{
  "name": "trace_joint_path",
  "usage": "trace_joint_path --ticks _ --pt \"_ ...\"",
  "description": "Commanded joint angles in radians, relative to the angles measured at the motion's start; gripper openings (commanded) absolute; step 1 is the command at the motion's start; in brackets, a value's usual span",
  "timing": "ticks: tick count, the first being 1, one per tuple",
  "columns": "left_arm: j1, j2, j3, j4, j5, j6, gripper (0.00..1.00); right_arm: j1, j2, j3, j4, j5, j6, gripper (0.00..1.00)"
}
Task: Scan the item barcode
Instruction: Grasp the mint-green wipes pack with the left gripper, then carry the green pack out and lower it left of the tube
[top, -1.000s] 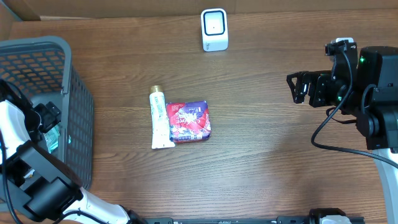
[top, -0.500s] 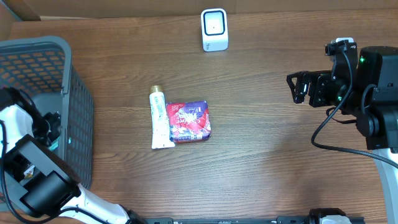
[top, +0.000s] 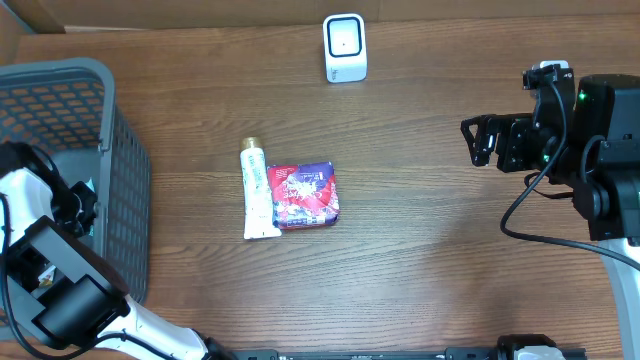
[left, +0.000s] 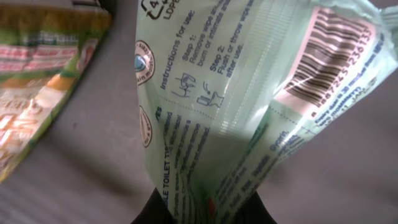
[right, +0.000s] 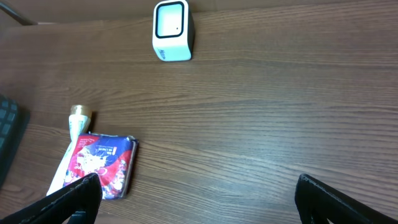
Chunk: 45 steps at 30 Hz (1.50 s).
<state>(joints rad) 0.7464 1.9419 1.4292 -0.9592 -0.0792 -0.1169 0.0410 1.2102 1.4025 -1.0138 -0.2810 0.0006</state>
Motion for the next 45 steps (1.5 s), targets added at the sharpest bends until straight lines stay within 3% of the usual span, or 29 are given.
trace_joint_path --ticks 1,9,12,24,28,35,45 --pt "-0.001 0.002 0.144 -0.048 0.037 0.006 0.04 0.003 -0.007 0.030 0.004 0.003 0.003 1.00" --pt "-0.013 -0.079 0.503 -0.242 0.165 0.019 0.04 0.003 -0.007 0.030 0.004 0.003 0.003 1.00" --pt "-0.039 -0.125 0.559 -0.267 0.182 0.035 0.04 0.003 -0.007 0.030 0.004 0.003 0.003 1.00" --pt "-0.364 -0.388 0.595 -0.288 0.111 0.088 0.04 0.003 -0.007 0.030 0.004 0.003 0.003 1.00" --pt "-0.480 -0.405 0.593 -0.368 0.094 0.086 0.04 0.003 -0.007 0.030 0.005 0.003 0.003 1.00" --pt "-0.576 -0.397 0.374 -0.418 0.076 -0.005 0.04 0.003 -0.007 0.030 0.004 0.003 0.003 1.00" --pt "-0.612 -0.397 -0.096 -0.147 0.066 -0.010 0.04 0.003 -0.007 0.030 0.004 0.003 0.003 1.00"
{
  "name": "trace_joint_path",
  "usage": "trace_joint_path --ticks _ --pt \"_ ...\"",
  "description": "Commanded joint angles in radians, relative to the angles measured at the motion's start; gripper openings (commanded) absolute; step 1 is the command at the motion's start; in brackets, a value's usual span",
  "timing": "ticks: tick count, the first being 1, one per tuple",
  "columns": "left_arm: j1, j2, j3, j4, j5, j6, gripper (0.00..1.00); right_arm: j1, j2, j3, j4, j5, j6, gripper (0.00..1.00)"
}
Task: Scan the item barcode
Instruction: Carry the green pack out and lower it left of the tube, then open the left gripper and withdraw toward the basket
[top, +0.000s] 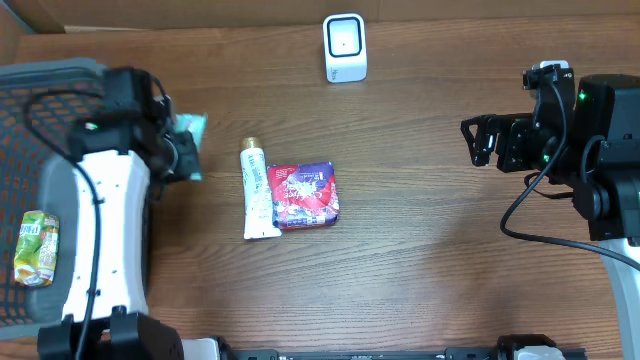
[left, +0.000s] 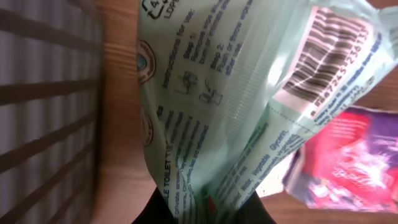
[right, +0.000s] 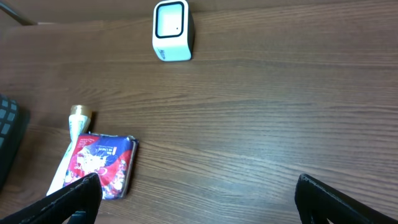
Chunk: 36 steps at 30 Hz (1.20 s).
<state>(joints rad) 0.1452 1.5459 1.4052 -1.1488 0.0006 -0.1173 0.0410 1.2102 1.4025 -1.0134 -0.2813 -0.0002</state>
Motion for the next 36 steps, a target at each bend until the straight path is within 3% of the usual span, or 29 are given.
trace_joint_path --ticks 1,8,9,12,15,26,36 --pt "-0.011 -0.002 -0.114 0.082 -0.024 -0.010 0.04 0.003 -0.007 0.030 0.004 0.003 0.003 1.00" --pt "-0.010 -0.002 -0.344 0.295 -0.064 0.081 0.04 0.003 -0.007 0.030 0.004 0.003 0.003 1.00" --pt "-0.010 -0.001 -0.367 0.320 -0.063 0.085 0.09 0.003 -0.007 0.030 0.004 0.003 0.003 1.00" --pt "-0.010 -0.001 -0.423 0.375 -0.063 0.085 0.49 0.003 -0.007 0.030 0.004 0.003 0.003 1.00" --pt "-0.010 -0.002 -0.426 0.380 -0.063 0.085 0.67 0.003 -0.007 0.030 0.004 0.003 0.003 1.00" --pt "-0.010 -0.051 -0.229 0.246 -0.045 0.035 0.69 0.003 -0.007 0.030 0.004 0.003 0.003 1.00" --pt "-0.008 -0.239 -0.072 0.188 0.019 -0.012 0.73 0.003 -0.007 0.030 0.004 0.003 0.003 1.00"
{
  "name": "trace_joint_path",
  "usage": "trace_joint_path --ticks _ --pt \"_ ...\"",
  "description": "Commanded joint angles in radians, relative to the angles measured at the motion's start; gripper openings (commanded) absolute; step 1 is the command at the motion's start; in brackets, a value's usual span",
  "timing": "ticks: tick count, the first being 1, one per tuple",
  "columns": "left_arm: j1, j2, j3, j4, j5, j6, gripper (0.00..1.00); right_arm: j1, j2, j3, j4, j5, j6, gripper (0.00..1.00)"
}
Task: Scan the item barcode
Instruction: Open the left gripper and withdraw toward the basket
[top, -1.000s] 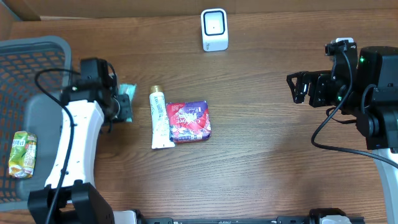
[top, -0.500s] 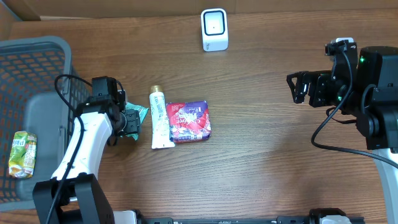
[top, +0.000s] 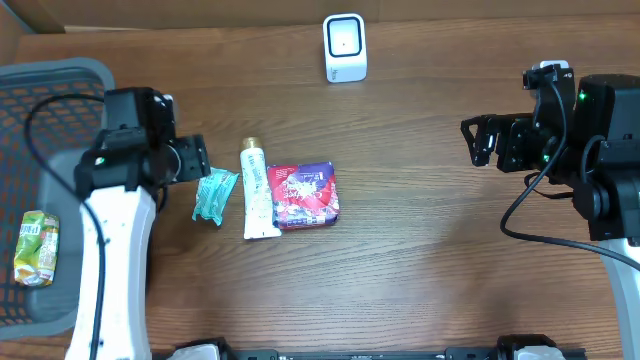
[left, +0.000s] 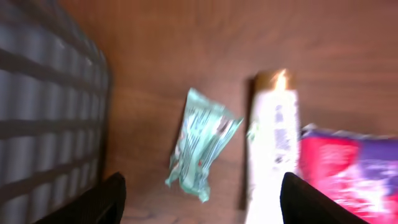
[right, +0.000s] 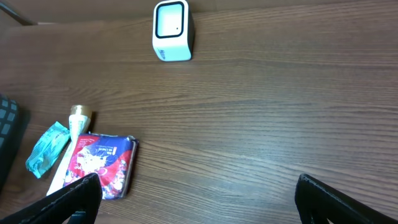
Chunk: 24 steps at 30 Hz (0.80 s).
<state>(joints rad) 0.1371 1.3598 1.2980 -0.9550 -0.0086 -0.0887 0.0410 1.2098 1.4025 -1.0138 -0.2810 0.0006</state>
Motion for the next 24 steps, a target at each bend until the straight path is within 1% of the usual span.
trace_joint_path --ticks 1,5,7,11,14,19,21,24 --pt "0.001 -0.070 0.041 -0.008 0.028 -0.042 0.74 0.003 -0.007 0.030 0.005 0.003 0.003 1.00" --pt "0.028 -0.140 0.055 -0.010 0.027 -0.051 0.79 0.003 -0.007 0.030 0.004 0.003 0.003 1.00" --pt "0.065 -0.167 0.062 -0.010 0.027 -0.074 0.80 0.003 -0.007 0.030 0.004 0.003 0.003 1.00" --pt "0.166 -0.198 0.094 -0.010 0.028 -0.076 0.80 0.003 -0.007 0.030 0.005 0.003 0.003 1.00" --pt "0.235 -0.199 0.142 -0.014 0.043 -0.053 0.83 0.003 -0.007 0.030 0.005 0.003 0.003 1.00" --pt "0.314 -0.198 0.212 -0.006 0.053 -0.021 0.85 0.003 -0.007 0.030 0.005 0.003 0.003 1.00" --pt "0.351 -0.197 0.216 -0.001 0.037 0.000 0.85 0.003 -0.007 0.030 0.005 0.003 0.003 1.00" --pt "0.410 -0.181 0.216 -0.032 -0.032 0.007 0.86 0.003 -0.007 0.030 0.004 0.003 0.003 1.00"
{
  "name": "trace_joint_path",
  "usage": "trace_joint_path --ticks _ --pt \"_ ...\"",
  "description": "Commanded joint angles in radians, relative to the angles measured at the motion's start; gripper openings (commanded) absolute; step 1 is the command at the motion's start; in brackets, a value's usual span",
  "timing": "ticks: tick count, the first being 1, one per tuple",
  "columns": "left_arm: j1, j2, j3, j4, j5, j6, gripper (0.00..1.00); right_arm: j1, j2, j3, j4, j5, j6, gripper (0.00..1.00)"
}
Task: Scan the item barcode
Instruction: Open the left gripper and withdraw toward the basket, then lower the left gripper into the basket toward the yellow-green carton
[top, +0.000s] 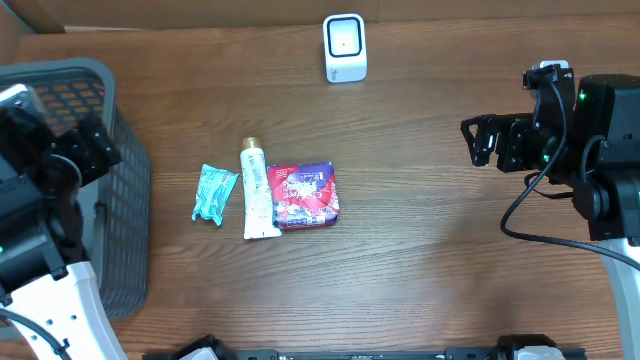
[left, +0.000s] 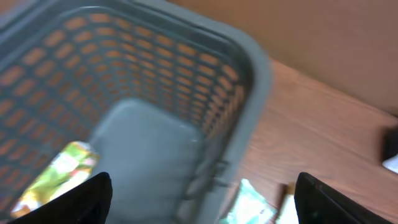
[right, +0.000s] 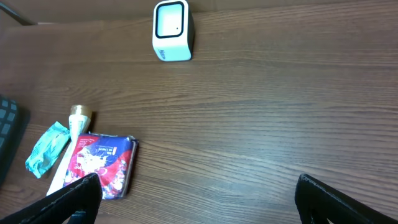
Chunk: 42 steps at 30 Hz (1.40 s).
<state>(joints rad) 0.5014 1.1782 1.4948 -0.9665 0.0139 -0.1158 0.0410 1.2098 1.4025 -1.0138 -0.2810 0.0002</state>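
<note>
A white barcode scanner (top: 345, 47) (right: 172, 30) stands at the far edge of the table. In a row at mid-table lie a green wipes packet (top: 213, 193) (right: 46, 148) (left: 249, 202), a white toothpaste tube (top: 257, 190) and a red-purple packet (top: 305, 195). My left gripper (top: 92, 148) (left: 202, 205) is open over the grey basket (top: 110, 80), holding nothing. Far to the right, my right gripper (top: 480, 140) (right: 196, 199) hangs open and empty above the table.
The basket's rim (left: 249, 68) runs along the table's left side. A green-yellow snack packet (left: 53, 177) lies on its floor. Bare wood stretches between the row of items and the right arm.
My left gripper, then open beside the green packet on the table, is now back over the basket. The packet lies where it was. The right arm has not moved.
My left gripper was shut on the green wipes packet down in the basket. Then it held the packet just outside the basket's right wall. Later the packet lay on the table left of the tube with the gripper open. Now the gripper is over the basket.
</note>
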Motion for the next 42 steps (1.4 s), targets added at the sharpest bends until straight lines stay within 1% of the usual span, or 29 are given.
trace_joint_path --ticks 1,4,8,13,18,21,24,26,29,33,37,42 --pt "0.066 0.010 0.019 -0.037 -0.078 0.034 0.85 0.003 -0.007 0.030 0.004 0.003 0.003 1.00" --pt "0.130 0.054 0.019 -0.089 -0.122 0.011 0.86 0.003 -0.007 0.030 0.005 0.003 0.003 1.00" --pt "0.199 0.133 0.009 -0.100 -0.122 -0.042 0.85 0.003 -0.007 0.030 0.005 0.003 0.003 1.00" --pt "0.212 0.248 0.006 -0.084 -0.130 -0.042 0.81 0.003 -0.007 0.030 0.005 0.003 0.003 1.00" --pt "0.212 0.342 0.006 -0.066 -0.159 -0.035 0.81 0.003 -0.007 0.030 0.004 0.003 0.003 1.00" --pt "0.212 0.372 -0.005 -0.056 -0.201 0.009 0.81 0.003 -0.007 0.030 0.005 0.003 0.003 1.00" --pt "0.213 0.374 -0.061 -0.023 -0.230 0.052 0.81 0.003 -0.007 0.030 0.004 0.003 0.003 1.00" --pt "0.213 0.374 -0.122 0.017 -0.258 0.079 0.82 0.003 -0.007 0.030 0.005 0.003 0.003 1.00" --pt "0.213 0.374 -0.204 0.084 -0.262 0.135 0.84 0.003 -0.007 0.030 0.005 0.003 0.003 1.00" --pt "0.214 0.374 -0.275 0.192 -0.287 0.211 0.88 0.003 -0.007 0.030 0.004 0.003 0.003 1.00" --pt "0.230 0.382 -0.298 0.274 -0.284 0.336 0.91 0.003 -0.007 0.030 0.005 0.003 0.003 1.00" --pt "0.253 0.413 -0.298 0.294 -0.283 0.435 0.92 0.003 -0.007 0.030 0.005 0.003 0.003 1.00"
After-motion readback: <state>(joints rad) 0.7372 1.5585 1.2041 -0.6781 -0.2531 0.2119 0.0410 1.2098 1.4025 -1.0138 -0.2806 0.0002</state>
